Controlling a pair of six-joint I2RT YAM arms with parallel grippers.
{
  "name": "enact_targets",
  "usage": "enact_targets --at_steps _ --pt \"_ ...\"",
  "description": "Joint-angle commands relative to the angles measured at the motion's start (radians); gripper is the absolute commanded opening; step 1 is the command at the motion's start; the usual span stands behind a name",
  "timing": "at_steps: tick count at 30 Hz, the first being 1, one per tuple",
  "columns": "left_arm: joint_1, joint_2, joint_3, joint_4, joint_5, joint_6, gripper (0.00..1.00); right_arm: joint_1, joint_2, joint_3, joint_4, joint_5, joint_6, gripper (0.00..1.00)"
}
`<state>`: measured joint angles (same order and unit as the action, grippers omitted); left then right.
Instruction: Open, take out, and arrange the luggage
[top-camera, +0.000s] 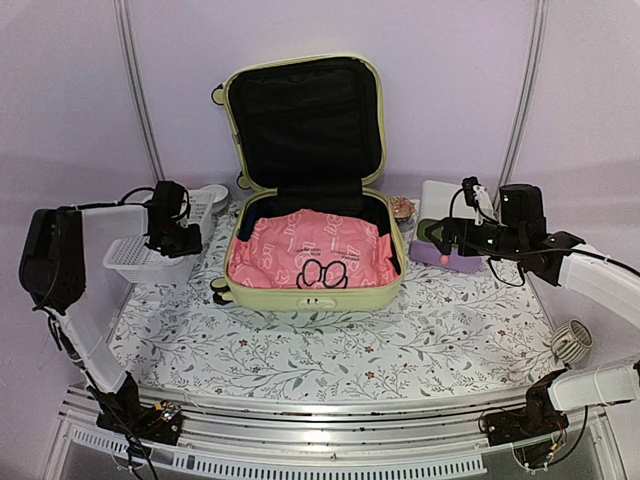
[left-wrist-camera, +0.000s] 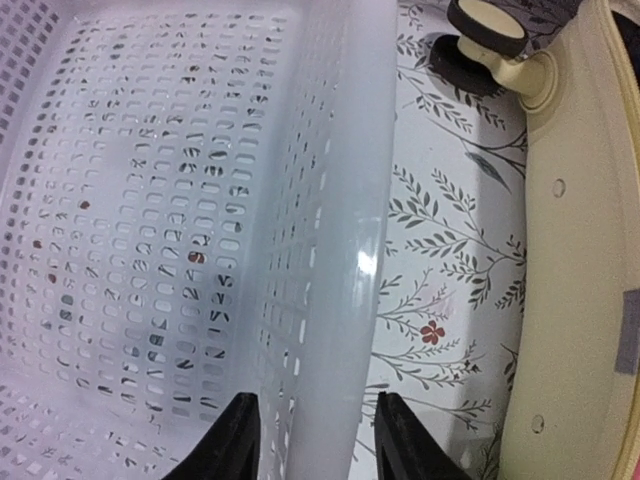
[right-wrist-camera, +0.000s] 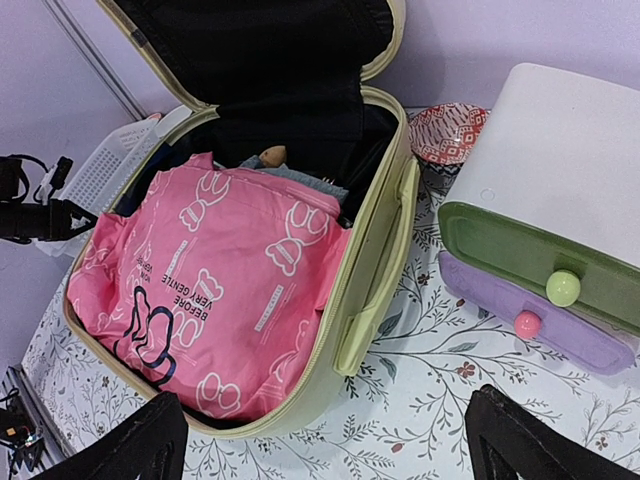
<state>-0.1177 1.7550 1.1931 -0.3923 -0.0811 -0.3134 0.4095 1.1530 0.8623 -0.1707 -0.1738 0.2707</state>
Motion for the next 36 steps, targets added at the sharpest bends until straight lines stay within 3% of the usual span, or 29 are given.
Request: enact_targets --at_steps 1,7,18,23,27,29,33,36 --pt "-0.018 -0.062 -0.051 -0.044 0.026 0.003 0.40 0.002 -0.011 -0.016 0.026 -0.011 -0.005 0.99" --pt "-0.083 -0.201 -0.169 -0.047 0.094 -0.012 0.21 0.003 -0.007 -0.030 0.042 -0.025 0.003 0.99" --pt "-0.264 -0.431 -0.335 -0.113 0.094 -0.147 0.11 0.002 0.009 -0.047 0.056 -0.078 0.024 0.99" --pt "-0.332 -0.534 -0.420 -0.126 0.077 -0.225 0.24 0.002 -0.001 -0.063 0.061 -0.085 0.027 0.99" --pt "-0.357 -0.594 -0.371 -0.200 -0.007 -0.248 0.67 0.002 0.019 -0.048 0.058 -0.112 0.027 0.99" --pt "-0.362 -0.621 -0.329 -0.233 -0.042 -0.245 0.83 0.002 0.036 -0.034 0.050 -0.130 0.026 0.99" --pt "-0.362 -0.665 -0.260 -0.229 -0.005 -0.206 0.90 0.003 0.079 -0.005 0.036 -0.186 0.027 0.99" --pt "-0.362 -0.689 -0.259 -0.125 0.120 -0.166 0.86 0.003 0.112 0.015 0.039 -0.233 0.027 0.97"
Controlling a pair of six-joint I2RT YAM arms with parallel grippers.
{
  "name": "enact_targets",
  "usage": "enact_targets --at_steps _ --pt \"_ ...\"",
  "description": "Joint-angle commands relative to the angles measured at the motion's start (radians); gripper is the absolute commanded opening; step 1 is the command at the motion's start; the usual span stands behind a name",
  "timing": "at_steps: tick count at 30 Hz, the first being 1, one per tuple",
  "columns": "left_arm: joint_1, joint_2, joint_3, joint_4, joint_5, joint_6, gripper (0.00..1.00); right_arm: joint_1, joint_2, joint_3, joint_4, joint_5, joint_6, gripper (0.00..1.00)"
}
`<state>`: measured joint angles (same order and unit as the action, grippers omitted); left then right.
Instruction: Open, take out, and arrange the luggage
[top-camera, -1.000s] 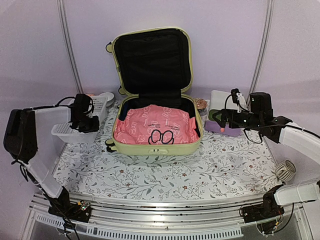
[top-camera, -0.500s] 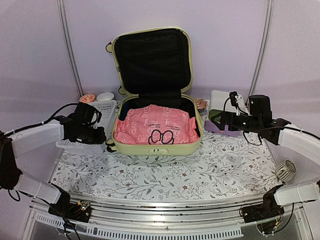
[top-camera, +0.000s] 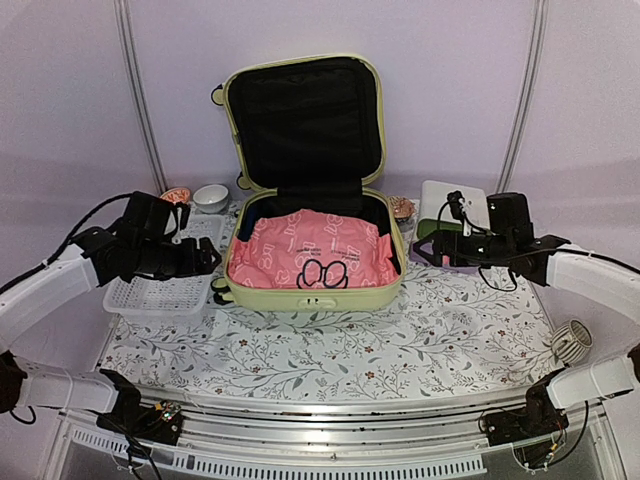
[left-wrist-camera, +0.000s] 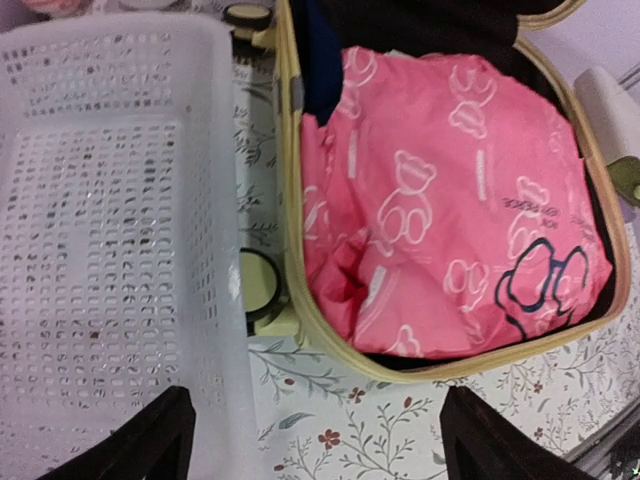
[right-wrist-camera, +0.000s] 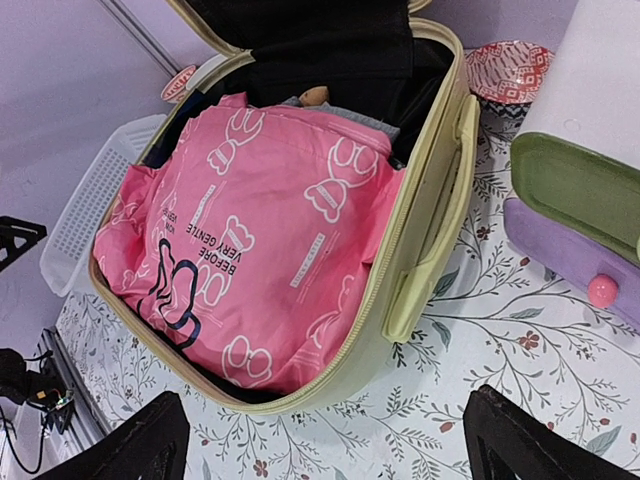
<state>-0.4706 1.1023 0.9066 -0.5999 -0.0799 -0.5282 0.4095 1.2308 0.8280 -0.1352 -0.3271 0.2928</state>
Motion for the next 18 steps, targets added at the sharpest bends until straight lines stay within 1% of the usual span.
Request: enact_targets --at_steps 1,3,7,12,14,16,18 --pt "-0.010 -0.039 0.021 0.129 0.162 0.058 0.83 0.004 0.048 0.057 0.003 -0.096 0.005 0.96" --pt "-0.010 -0.032 0.006 0.221 0.249 0.083 0.77 0.006 0.077 0.085 -0.009 -0.119 -0.003 0.96" --pt "-0.011 0.074 0.047 0.323 0.308 0.151 0.74 0.017 0.151 0.187 -0.090 -0.111 -0.065 0.95" --pt "-0.010 0.292 0.222 0.336 0.309 0.287 0.76 0.017 0.233 0.305 -0.163 -0.075 -0.152 0.95" --pt "-0.006 0.379 0.293 0.332 0.287 0.333 0.76 0.017 0.279 0.353 -0.185 -0.080 -0.184 0.95" --pt "0.001 0.444 0.353 0.341 0.256 0.368 0.80 0.008 0.321 0.406 -0.208 -0.127 -0.218 0.95" --pt "0.013 0.502 0.407 0.356 0.271 0.402 0.82 -0.016 0.364 0.455 -0.208 -0.261 -0.235 0.95"
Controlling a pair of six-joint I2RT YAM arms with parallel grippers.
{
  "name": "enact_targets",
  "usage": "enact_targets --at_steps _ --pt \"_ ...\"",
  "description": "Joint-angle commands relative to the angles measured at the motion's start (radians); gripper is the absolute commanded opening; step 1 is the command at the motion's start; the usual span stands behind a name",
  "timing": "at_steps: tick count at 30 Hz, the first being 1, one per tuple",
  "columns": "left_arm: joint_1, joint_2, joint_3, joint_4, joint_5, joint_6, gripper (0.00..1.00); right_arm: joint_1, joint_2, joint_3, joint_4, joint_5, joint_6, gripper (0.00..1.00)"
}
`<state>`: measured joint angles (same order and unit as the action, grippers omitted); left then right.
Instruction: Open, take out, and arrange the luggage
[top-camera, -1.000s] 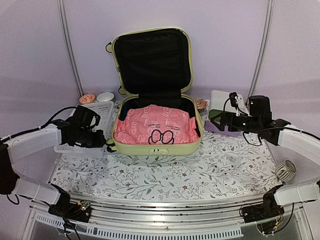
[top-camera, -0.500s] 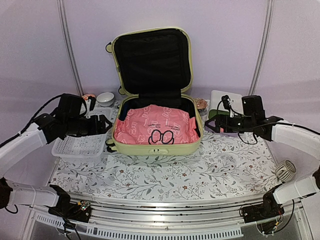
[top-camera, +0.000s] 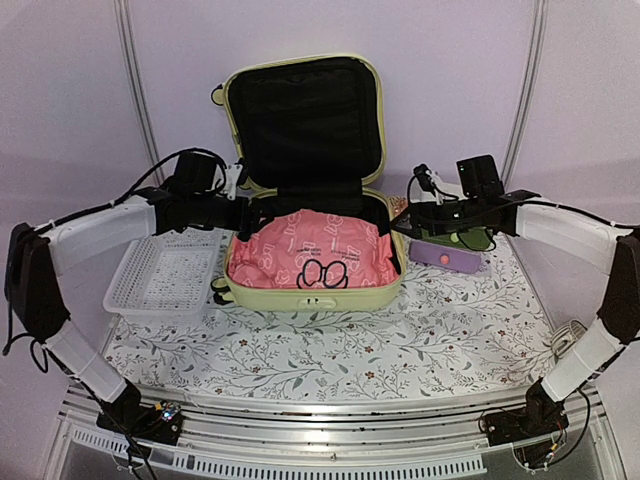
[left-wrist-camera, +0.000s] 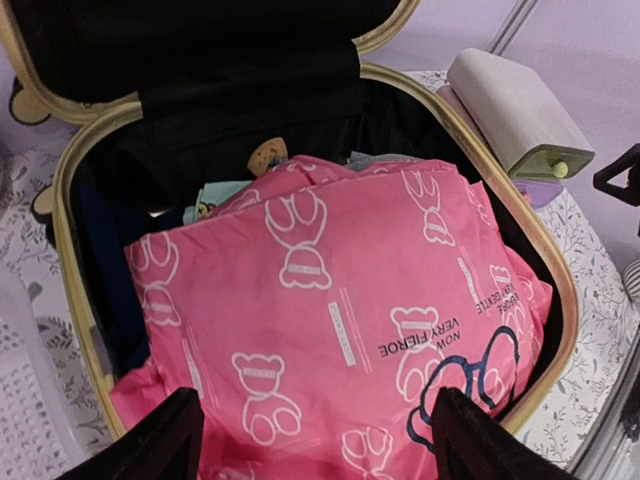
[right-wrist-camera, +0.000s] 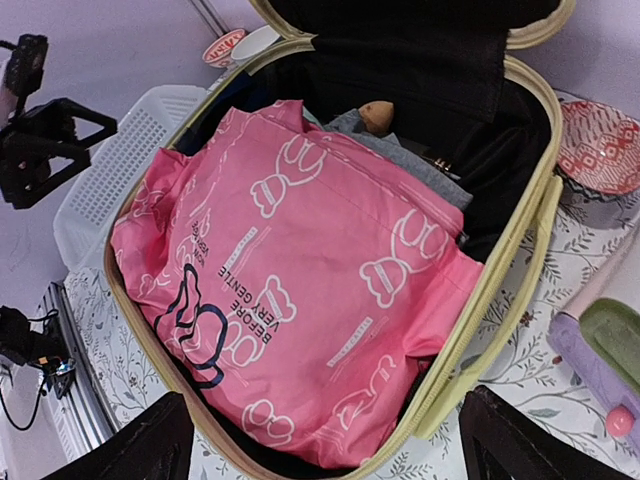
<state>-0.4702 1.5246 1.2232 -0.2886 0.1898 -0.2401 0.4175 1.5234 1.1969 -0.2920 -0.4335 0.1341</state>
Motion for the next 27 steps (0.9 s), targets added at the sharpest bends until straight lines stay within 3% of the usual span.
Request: enact_targets --at_steps 1,9,15,20,27 --pt "0.025 0.109 0.121 0.048 0.023 0.127 0.83 -0.040 0.095 0.116 -0.058 -0.202 -0.073 0.94" --pt "0.150 0.297 0.255 0.145 0.372 0.281 0.86 -0.049 0.161 0.217 -0.057 -0.222 -0.174 0.93" --pt "0.212 0.496 0.457 0.055 0.498 0.368 0.87 -0.049 0.142 0.204 -0.061 -0.211 -0.209 0.94" --pt "0.217 0.622 0.597 0.014 0.576 0.429 0.93 -0.049 0.143 0.188 -0.073 -0.214 -0.200 0.94" --pt "0.215 0.781 0.757 -0.082 0.700 0.444 0.92 -0.049 0.100 0.125 -0.050 -0.240 -0.179 0.94"
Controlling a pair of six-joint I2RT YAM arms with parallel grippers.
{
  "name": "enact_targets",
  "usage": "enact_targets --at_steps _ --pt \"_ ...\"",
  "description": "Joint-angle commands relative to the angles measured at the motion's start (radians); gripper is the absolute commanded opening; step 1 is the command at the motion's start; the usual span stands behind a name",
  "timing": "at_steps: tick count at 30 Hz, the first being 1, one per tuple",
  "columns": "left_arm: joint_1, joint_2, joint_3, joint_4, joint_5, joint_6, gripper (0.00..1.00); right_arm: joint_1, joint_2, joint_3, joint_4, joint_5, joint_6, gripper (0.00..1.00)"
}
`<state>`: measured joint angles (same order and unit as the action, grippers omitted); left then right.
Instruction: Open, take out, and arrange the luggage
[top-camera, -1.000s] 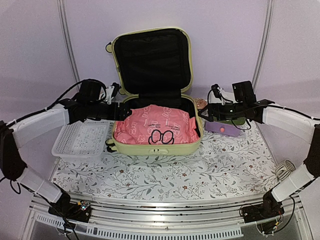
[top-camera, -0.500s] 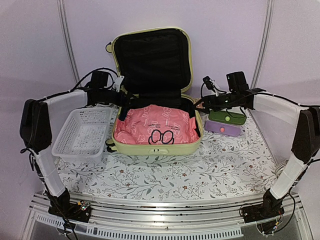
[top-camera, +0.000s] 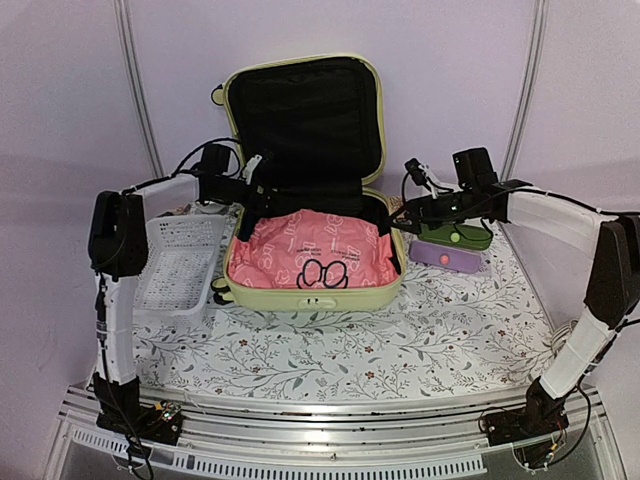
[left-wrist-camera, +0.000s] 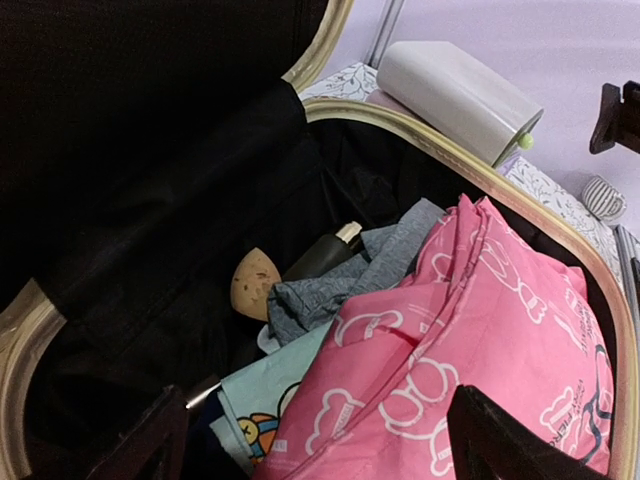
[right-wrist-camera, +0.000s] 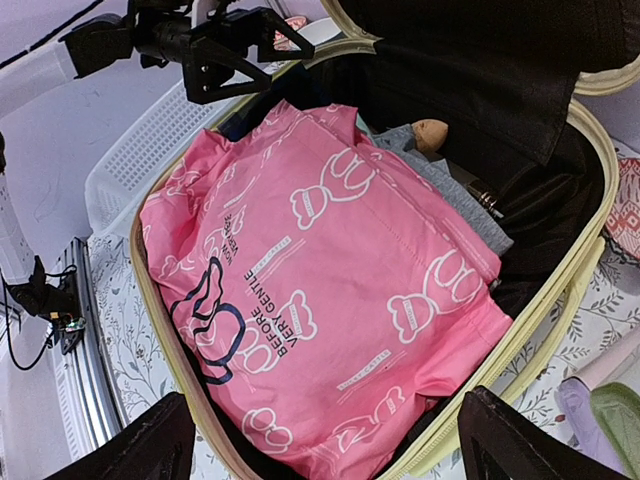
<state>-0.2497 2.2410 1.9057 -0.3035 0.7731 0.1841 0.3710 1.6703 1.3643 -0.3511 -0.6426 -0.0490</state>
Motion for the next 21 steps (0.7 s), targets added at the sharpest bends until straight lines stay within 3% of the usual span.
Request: enact_targets --at_steps 1,5,15,16,21 --pt "-0.006 0.096 0.097 -0.081 0.129 0.008 0.92 -0.003 -0.055 -0.053 0.017 -0.034 0.008 0.94" --pt "-0.023 0.175 0.189 -0.138 0.188 0.001 0.88 -0.003 -0.074 -0.071 0.021 -0.032 0.017 0.94" --pt "-0.096 0.176 0.187 -0.242 0.351 0.096 0.76 -0.003 -0.093 -0.094 0.017 -0.027 0.024 0.94" --pt "-0.098 0.169 0.174 -0.244 0.360 0.093 0.71 -0.003 -0.095 -0.100 0.017 -0.025 0.024 0.94" --pt "-0.104 0.147 0.157 -0.287 0.281 0.057 0.06 -0.003 -0.094 -0.111 0.018 -0.011 0.027 0.93"
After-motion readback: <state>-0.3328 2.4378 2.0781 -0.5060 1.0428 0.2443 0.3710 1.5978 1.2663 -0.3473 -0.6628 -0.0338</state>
